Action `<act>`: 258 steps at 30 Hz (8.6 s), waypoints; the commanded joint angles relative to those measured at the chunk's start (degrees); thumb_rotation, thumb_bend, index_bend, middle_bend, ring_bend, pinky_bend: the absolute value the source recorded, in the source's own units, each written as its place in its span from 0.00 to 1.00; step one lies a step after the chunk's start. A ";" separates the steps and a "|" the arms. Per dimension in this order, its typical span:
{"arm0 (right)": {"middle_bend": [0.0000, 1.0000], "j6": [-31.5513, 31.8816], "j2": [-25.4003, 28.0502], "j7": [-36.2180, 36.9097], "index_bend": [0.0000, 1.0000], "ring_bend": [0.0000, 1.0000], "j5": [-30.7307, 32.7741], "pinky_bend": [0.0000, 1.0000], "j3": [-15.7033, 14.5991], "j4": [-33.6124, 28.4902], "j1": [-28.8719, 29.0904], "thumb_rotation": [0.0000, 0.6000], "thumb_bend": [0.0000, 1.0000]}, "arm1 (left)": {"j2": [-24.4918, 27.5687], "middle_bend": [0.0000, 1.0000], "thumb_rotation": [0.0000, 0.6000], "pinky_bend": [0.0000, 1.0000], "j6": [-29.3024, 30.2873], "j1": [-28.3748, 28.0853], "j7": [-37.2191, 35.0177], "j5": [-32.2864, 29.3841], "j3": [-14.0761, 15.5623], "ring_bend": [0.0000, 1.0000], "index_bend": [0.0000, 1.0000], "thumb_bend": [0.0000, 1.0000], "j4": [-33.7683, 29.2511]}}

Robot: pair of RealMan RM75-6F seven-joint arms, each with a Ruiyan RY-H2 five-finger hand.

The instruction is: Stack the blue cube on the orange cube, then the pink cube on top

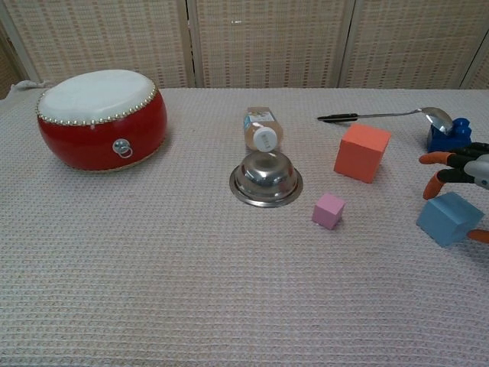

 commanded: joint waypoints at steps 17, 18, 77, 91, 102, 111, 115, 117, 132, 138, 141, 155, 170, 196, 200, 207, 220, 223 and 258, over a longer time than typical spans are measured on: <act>0.00 4.43 4.34 3.76 0.50 0.00 1.96 0.00 2.64 -6.16 0.54 1.00 0.19 | 0.49 0.03 1.00 0.17 -0.06 -0.01 -0.54 0.18 0.23 0.00 0.00 0.46 -0.44; 0.00 4.81 5.19 2.89 0.50 0.00 3.17 0.00 3.47 -8.02 0.57 1.00 0.19 | 0.55 0.03 1.00 0.17 -0.08 -0.01 -0.62 0.24 0.28 0.00 0.00 0.46 -0.55; 0.01 21.40 -18.75 -32.84 0.51 0.00 56.77 0.00 22.98 -2.73 27.17 1.00 0.19 | 4.54 0.03 1.00 0.18 0.44 -0.40 -11.91 4.77 2.45 0.00 0.00 0.46 -1.46; 0.02 18.74 -17.36 -31.28 0.50 0.00 59.02 0.00 24.63 -5.51 27.29 1.00 0.19 | 4.72 0.03 1.00 0.18 0.48 -0.45 -12.72 4.92 2.59 0.00 0.00 0.46 -1.22; 0.03 20.70 -16.53 -32.12 0.51 0.00 53.81 0.00 21.31 -4.84 27.90 1.00 0.20 | 4.57 0.03 1.00 0.18 0.49 -0.43 -12.32 4.66 2.50 0.00 0.00 0.46 -1.17; 0.04 13.96 -12.33 -27.80 0.54 0.00 41.93 0.00 13.79 -5.03 26.44 1.00 0.21 | 4.53 0.03 1.00 0.18 0.30 -0.44 -12.28 4.28 2.43 0.00 0.00 0.46 -0.93; 0.04 10.29 -9.34 -21.41 0.55 0.00 31.54 0.00 9.69 -3.32 25.37 1.00 0.21 | 4.41 0.03 1.00 0.18 -0.11 -0.55 -11.89 3.94 2.38 0.00 0.00 0.46 -0.89; 0.04 8.82 -7.83 -18.10 0.55 0.00 27.18 0.00 8.31 -2.47 24.99 1.00 0.21 | 4.33 0.03 1.00 0.18 -0.25 -0.56 -11.64 3.78 2.36 0.00 0.00 0.46 -0.87; 0.04 1.73 -0.18 8.95 0.59 0.00 0.92 0.00 -0.47 10.88 24.16 1.00 0.20 | 4.74 0.03 1.00 0.18 -3.07 -1.47 -13.55 3.37 3.00 0.00 0.00 0.46 -1.12; 0.04 3.78 -0.02 18.28 0.56 0.00 -4.41 0.00 -1.90 16.83 23.09 1.00 0.20 | 4.69 0.03 1.00 0.18 -4.49 -1.82 -13.62 2.50 3.08 0.00 0.00 0.46 -1.11; 0.04 4.61 -0.89 21.12 0.54 0.00 -5.81 0.00 -2.16 20.10 22.70 1.00 0.20 | 4.36 0.03 1.00 0.18 -4.85 -1.94 -12.64 2.26 3.08 0.00 0.00 0.46 -1.11; 0.04 8.15 -7.22 31.18 0.51 0.00 -13.66 0.00 -4.84 37.19 23.39 1.00 0.20 | 3.15 0.03 1.00 0.18 -7.01 -2.42 -9.88 -0.18 2.68 0.00 0.00 0.46 -0.65; 0.04 12.28 -10.32 33.97 0.50 0.00 -18.66 0.02 -7.65 46.23 23.43 1.00 0.20 | 2.54 0.03 1.00 0.18 -7.60 -2.59 -8.94 -0.72 2.62 0.00 0.00 0.46 -0.32; 0.04 11.24 -14.03 33.43 0.47 0.00 -18.91 0.02 -8.12 51.83 24.64 1.00 0.20 | 2.63 0.03 1.00 0.18 -7.97 -2.70 -9.38 -1.20 2.40 0.00 0.00 0.46 -0.09; 0.04 10.95 -13.81 33.14 0.44 0.00 -18.87 0.03 -8.29 51.67 24.62 1.00 0.20 | 2.67 0.03 1.00 0.18 -7.96 -2.67 -9.45 -1.24 2.40 0.00 0.00 0.46 -0.08; 0.04 9.87 -13.66 32.48 0.29 0.00 -18.15 0.03 -8.04 50.94 24.54 1.00 0.20 | 2.62 0.03 1.00 0.18 -8.09 -2.74 -9.48 -1.22 2.41 0.00 0.00 0.46 -0.06; 0.04 11.30 -12.81 32.13 0.04 0.00 -17.85 0.03 -7.53 49.27 24.47 1.00 0.20 | 2.87 0.03 1.00 0.18 -7.54 -2.60 -10.03 -0.77 2.44 0.00 0.00 0.46 -0.22; 0.04 13.40 -11.84 33.07 0.00 0.00 -17.94 0.03 -7.24 47.72 24.14 1.00 0.20 | 2.91 0.03 1.00 0.18 -7.47 -2.58 -10.11 -0.63 2.48 0.00 0.00 0.46 -0.27; 0.04 -6.50 -1.84 0.04 0.15 0.00 -7.11 0.00 -5.64 1.64 22.56 1.00 0.17 | 3.95 0.03 1.00 0.18 -6.43 -2.28 -12.14 0.65 2.87 0.00 0.00 0.46 -0.73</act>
